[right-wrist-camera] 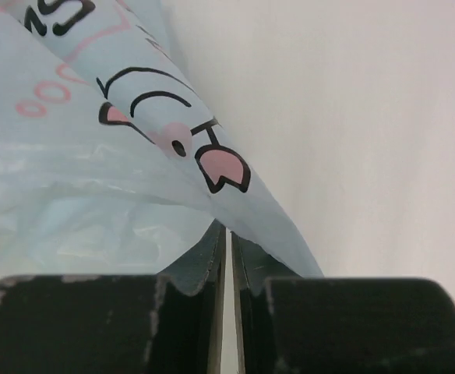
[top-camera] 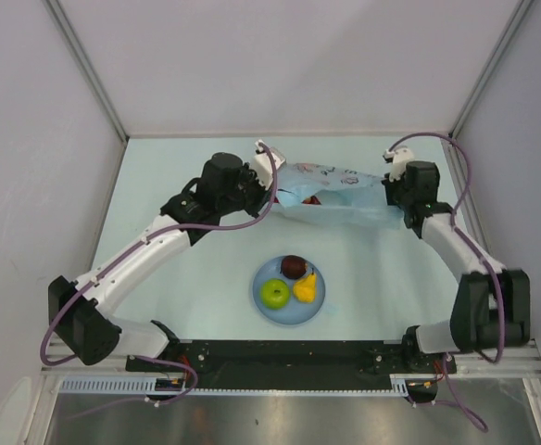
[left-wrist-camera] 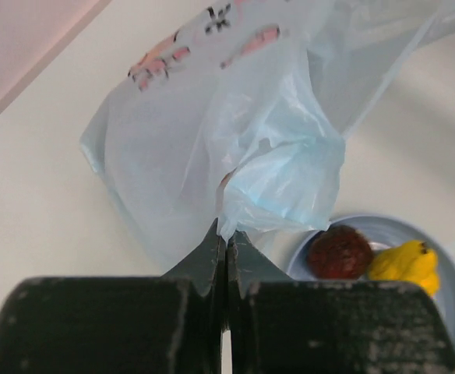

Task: Take the fake fruits out of the plastic bag
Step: Adjust the plastic bag at the center of the board.

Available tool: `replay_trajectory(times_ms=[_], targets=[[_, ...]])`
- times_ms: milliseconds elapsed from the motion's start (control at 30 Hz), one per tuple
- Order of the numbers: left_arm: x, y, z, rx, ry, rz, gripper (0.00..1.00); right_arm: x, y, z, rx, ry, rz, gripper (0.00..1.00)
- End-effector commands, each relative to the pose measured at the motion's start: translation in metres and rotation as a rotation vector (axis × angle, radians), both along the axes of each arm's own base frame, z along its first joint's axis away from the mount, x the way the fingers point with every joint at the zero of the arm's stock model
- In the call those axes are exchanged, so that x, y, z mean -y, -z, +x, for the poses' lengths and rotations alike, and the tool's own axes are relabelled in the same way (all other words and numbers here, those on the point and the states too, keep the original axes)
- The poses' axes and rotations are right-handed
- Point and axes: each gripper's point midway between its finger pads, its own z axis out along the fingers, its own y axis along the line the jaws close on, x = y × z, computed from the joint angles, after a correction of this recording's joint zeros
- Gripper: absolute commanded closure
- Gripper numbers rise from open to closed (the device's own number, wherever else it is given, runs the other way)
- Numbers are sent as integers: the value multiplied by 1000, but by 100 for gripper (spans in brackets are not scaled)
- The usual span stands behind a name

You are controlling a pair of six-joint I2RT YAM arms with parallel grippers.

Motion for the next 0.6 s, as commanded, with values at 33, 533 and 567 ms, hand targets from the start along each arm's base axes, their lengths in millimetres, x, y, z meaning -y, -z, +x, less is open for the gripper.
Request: replay_trajectory(times_ms=[33, 533, 567], targets=[[42, -57, -30, -10, 160, -170, 100, 61, -50, -67, 50, 274, -51, 92], [41, 30, -9, -193, -135, -161, 100, -85, -28, -114, 5, -356, 84, 82], [40, 27, -7, -195, -162, -172, 100, -85, -28, -107, 25, -354, 71, 82]])
